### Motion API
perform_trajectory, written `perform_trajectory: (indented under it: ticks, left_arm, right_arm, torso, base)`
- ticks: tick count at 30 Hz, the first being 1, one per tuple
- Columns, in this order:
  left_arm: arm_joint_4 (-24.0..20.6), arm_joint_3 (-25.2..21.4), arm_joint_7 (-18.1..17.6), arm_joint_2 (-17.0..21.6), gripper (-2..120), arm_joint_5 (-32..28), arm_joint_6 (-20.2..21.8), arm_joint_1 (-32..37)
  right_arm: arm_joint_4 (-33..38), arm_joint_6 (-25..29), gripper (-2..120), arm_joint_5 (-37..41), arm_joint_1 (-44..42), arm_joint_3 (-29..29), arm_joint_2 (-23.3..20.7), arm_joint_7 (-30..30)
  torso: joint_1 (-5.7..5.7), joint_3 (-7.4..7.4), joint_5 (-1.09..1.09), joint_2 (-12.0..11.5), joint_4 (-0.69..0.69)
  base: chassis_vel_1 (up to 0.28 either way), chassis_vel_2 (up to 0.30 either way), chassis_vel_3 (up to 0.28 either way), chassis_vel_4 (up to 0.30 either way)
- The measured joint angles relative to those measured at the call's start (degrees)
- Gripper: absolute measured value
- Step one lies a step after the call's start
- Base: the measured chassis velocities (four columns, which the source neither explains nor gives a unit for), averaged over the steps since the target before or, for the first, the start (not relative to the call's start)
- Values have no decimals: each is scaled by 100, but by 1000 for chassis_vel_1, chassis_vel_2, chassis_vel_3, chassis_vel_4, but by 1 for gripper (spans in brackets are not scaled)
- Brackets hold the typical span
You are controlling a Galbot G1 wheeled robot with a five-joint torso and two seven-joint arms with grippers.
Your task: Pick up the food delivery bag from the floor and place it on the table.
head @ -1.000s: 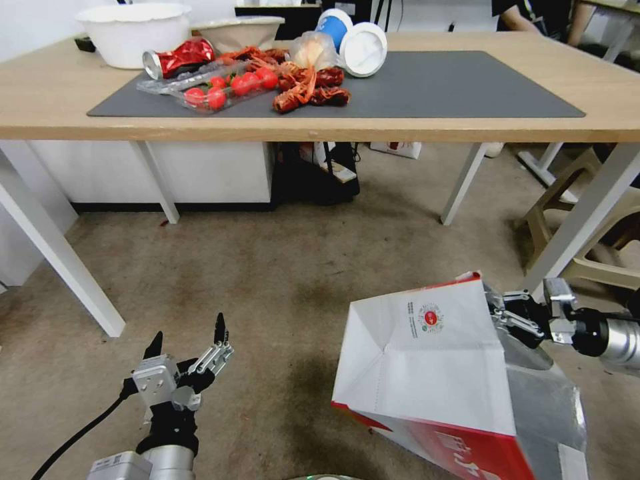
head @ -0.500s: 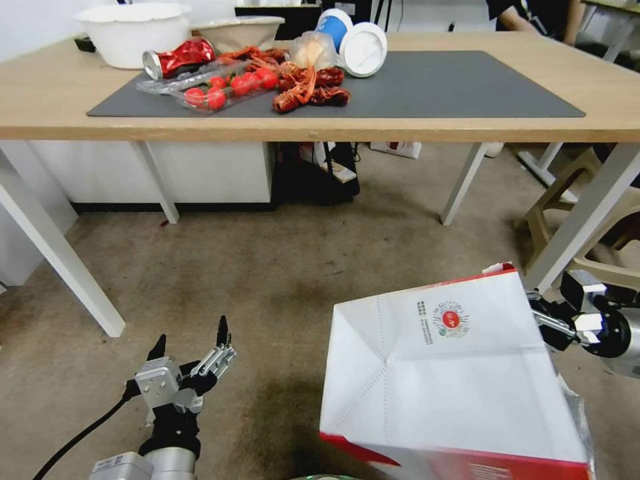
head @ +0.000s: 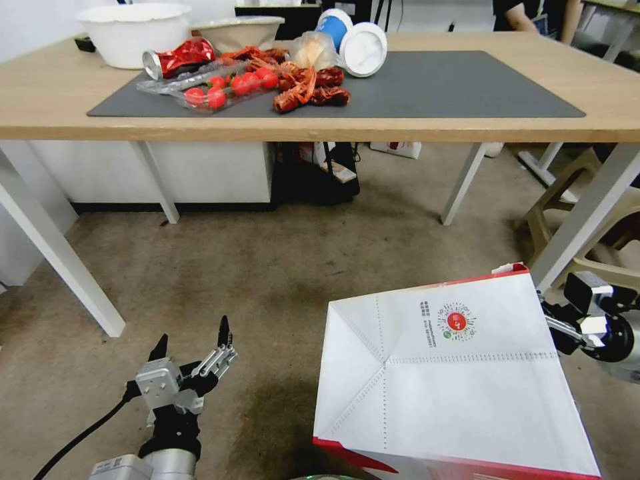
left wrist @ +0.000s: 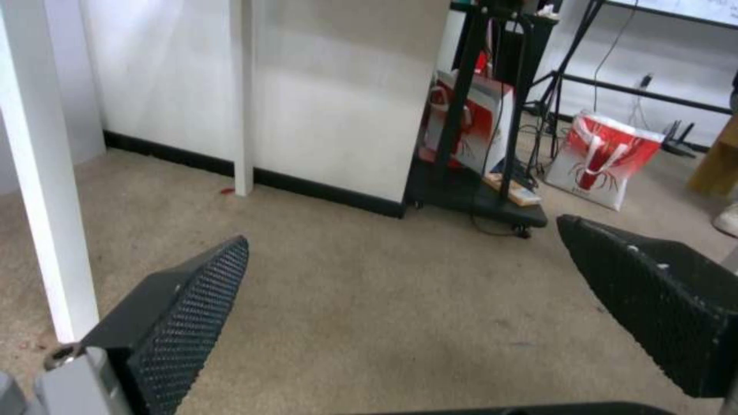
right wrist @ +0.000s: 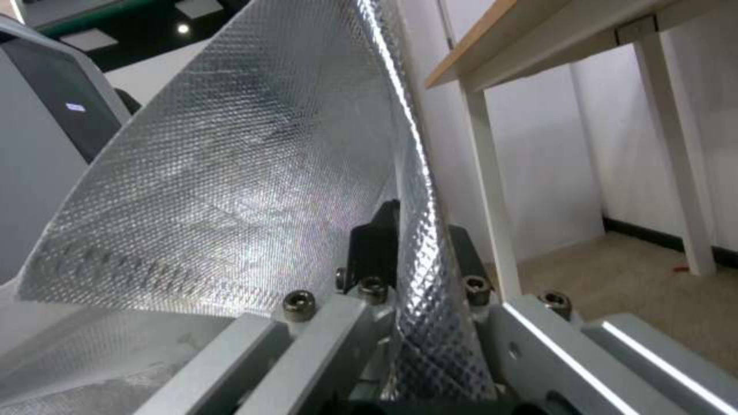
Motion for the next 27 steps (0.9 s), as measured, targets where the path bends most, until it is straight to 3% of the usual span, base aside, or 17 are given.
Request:
perform_trajectory:
  ticks: [20, 27]
  left_arm:
    - [2, -34, 91, 0, 100, -36, -196, -54]
    - [35, -21, 249, 1, 100, 2, -241, -33]
  right_arm:
    - [166, 13, 0, -17, -45, -23, 130, 94]
    - [254, 33, 0, 2, -78, 1, 132, 149]
  torso:
    - [0, 0, 0, 0, 0]
    - [10, 150, 0, 169, 0]
  base:
    - [0, 0, 0, 0]
    - [0, 0, 0, 0]
